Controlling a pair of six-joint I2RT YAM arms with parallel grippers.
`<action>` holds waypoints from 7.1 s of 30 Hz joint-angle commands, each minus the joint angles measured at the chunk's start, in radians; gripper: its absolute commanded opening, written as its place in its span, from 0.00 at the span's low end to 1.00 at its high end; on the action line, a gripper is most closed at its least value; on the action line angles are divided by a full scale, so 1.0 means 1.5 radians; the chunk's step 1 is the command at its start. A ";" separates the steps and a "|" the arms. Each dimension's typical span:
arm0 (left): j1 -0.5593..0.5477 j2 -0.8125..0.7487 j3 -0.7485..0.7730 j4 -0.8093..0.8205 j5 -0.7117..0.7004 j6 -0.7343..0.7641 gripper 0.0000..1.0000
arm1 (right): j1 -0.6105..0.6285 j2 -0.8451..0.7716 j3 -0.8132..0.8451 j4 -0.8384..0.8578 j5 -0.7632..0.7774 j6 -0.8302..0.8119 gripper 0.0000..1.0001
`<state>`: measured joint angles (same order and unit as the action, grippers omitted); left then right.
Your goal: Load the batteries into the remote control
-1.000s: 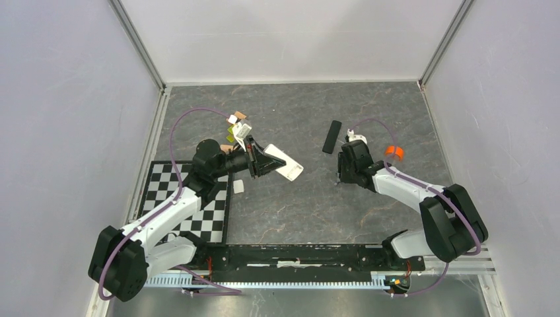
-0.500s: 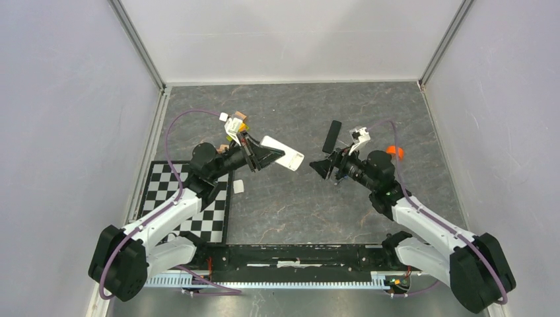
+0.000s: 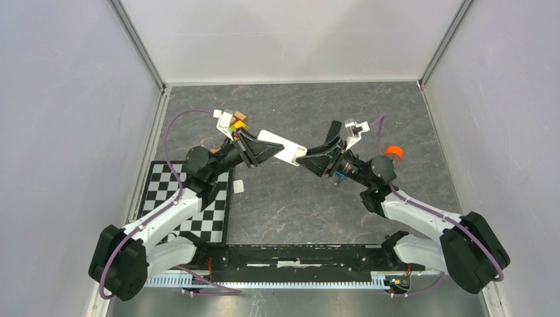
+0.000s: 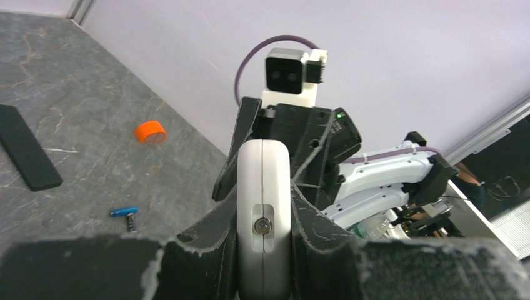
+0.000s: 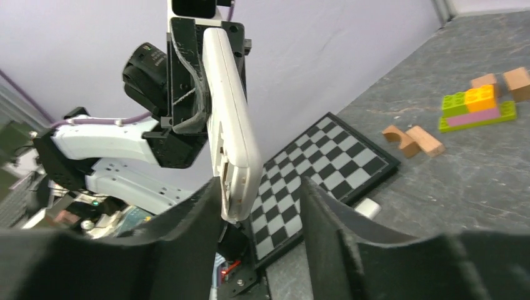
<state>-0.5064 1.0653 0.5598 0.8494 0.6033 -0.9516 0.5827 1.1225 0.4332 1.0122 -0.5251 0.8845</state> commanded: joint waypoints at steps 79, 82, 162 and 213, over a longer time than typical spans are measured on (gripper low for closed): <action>0.057 -0.060 0.099 -0.463 -0.040 0.267 0.02 | -0.074 0.223 0.220 -0.845 0.505 -0.399 0.55; 0.057 -0.059 0.099 -0.463 -0.037 0.266 0.02 | -0.070 0.240 0.223 -0.847 0.529 -0.408 0.56; 0.057 -0.077 0.097 -0.474 -0.040 0.267 0.02 | -0.069 0.159 0.157 -0.945 0.475 -0.469 0.59; 0.056 -0.042 0.051 -0.278 -0.010 0.125 0.02 | -0.079 -0.039 0.163 -0.585 0.291 -0.368 0.00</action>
<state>-0.4210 0.9806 0.6502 0.2619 0.5610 -0.6605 0.4625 1.1347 0.6720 -0.1219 0.0372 0.1989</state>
